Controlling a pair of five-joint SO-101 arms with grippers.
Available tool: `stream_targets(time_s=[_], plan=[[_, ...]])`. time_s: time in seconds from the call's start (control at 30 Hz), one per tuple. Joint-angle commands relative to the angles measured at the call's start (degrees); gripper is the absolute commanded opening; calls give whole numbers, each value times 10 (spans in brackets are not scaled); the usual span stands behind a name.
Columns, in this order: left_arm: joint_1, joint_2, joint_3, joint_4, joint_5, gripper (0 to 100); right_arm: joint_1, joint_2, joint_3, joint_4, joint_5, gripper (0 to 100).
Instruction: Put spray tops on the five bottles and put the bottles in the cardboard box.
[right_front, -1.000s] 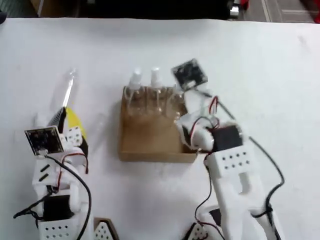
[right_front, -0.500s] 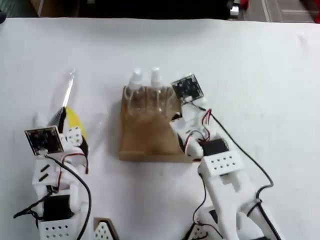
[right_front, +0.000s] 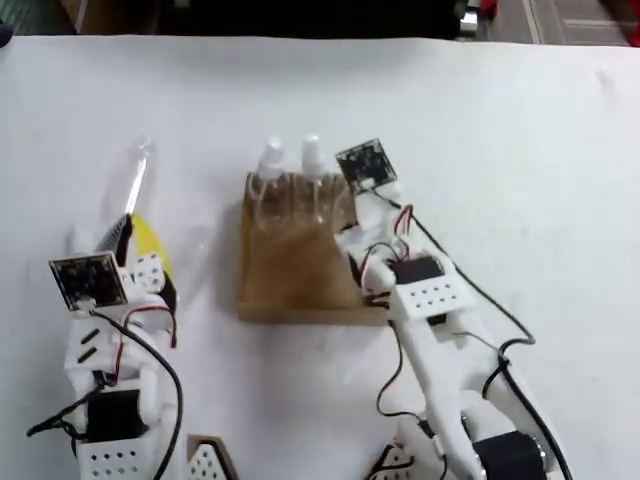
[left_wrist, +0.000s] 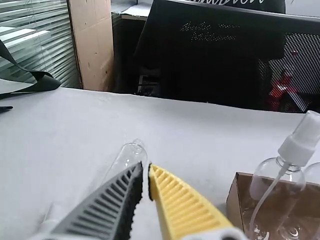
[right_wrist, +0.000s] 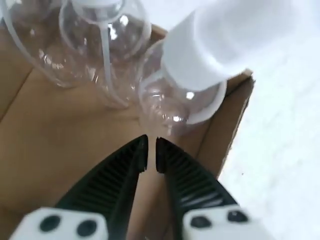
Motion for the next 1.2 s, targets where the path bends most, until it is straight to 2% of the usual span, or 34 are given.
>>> stream_targets(time_s=[0.0,1.17], plan=[[8,-8,3,-18,-5,27,1,0,-32,-12,-4,16],[8,-8,3,-18,-5,27,-3,0,16,-36,-4,16]])
